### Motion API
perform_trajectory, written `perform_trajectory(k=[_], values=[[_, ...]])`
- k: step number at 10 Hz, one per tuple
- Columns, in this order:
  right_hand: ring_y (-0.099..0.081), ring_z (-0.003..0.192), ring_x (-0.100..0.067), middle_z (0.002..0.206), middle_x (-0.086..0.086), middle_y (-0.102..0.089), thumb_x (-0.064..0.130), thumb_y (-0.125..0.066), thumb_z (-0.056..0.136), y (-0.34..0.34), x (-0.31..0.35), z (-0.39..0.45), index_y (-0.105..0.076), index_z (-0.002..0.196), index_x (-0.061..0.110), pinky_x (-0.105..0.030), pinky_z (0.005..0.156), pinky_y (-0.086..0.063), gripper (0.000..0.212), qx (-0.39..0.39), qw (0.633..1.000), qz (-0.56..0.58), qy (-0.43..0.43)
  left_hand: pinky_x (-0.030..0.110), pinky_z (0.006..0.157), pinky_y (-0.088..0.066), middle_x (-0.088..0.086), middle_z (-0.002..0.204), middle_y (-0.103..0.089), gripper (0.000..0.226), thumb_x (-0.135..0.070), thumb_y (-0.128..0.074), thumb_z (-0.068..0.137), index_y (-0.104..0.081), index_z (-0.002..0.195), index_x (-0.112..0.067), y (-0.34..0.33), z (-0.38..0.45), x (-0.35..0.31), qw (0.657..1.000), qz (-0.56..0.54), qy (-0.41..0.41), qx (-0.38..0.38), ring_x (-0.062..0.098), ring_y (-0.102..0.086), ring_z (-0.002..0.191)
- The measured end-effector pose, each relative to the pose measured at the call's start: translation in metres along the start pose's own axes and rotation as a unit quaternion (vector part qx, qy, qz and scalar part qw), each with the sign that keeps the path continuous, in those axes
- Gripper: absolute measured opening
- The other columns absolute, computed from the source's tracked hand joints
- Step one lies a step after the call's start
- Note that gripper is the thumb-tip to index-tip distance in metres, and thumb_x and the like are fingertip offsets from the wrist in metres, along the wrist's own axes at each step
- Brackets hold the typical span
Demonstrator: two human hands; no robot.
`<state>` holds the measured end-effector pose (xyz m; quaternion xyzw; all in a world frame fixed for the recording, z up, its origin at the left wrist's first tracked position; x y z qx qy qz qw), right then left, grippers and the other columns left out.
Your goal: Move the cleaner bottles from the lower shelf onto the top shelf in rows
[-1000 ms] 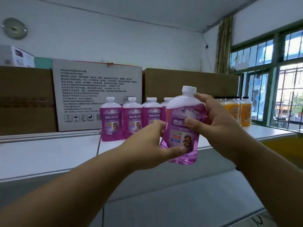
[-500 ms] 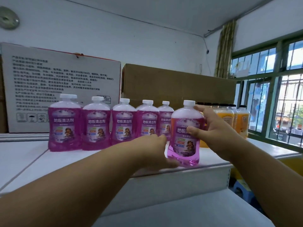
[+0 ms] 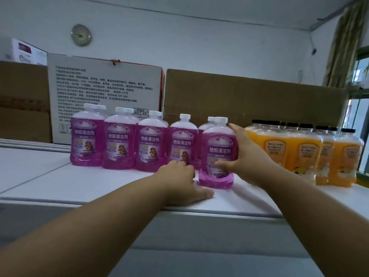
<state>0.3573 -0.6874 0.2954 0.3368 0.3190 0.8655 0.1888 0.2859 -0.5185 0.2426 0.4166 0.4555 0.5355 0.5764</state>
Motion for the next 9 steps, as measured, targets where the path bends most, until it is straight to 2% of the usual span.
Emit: perform_trajectory(k=[1,4,8,9], values=[[-0.061,0.089,-0.009,0.11,0.006,-0.061,0.028,-0.088,0.07,-0.009,-0.004,0.012,-0.017,0.149,0.031,-0.017,0.068,-0.048,0.107,-0.027,0.999,-0.031,-0.009,0.04,0.088,-0.039,0.002,0.127,-0.051,0.083,-0.088,-0.041,0.074,-0.051,0.126,-0.025,0.0,-0.002,-0.001,1.0,0.003,0.007,0.011,0.023,-0.042,0.112],[-0.062,0.109,-0.022,0.124,-0.004,-0.058,0.028,-0.087,0.071,-0.023,-0.015,0.03,-0.022,0.148,0.026,-0.037,0.086,-0.056,0.101,-0.071,0.996,-0.046,-0.032,0.041,0.094,-0.037,0.001,0.132,-0.049,0.08,-0.085,-0.04,0.078,-0.049,0.134,-0.027,-0.003,0.001,0.0,1.0,0.008,0.003,0.009,0.023,-0.041,0.118],[-0.061,0.111,-0.024,0.122,-0.004,-0.058,0.03,-0.086,0.073,-0.03,-0.019,0.026,-0.03,0.138,0.027,-0.037,0.085,-0.055,0.086,-0.102,0.994,-0.01,-0.024,0.04,0.092,-0.036,0.001,0.13,-0.051,0.073,-0.082,-0.041,0.082,-0.048,0.133,-0.03,-0.001,-0.004,-0.003,1.0,0.001,-0.01,0.004,0.021,-0.041,0.118],[-0.058,0.114,-0.026,0.129,-0.008,-0.051,0.034,-0.084,0.074,-0.028,-0.017,0.023,-0.021,0.145,0.029,-0.039,0.087,-0.054,0.095,-0.102,0.993,-0.04,-0.04,0.039,0.093,-0.04,-0.002,0.127,-0.052,0.071,-0.081,-0.043,0.081,-0.05,0.13,-0.03,0.001,-0.006,-0.002,1.0,-0.024,-0.012,-0.007,0.019,-0.043,0.115]])
Point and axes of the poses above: each hand's wrist, its own z-axis towards the middle knuckle, its own y-axis out of the back of the hand, x = y × z, the point moved 4 cm from there along z, towards the middle knuckle
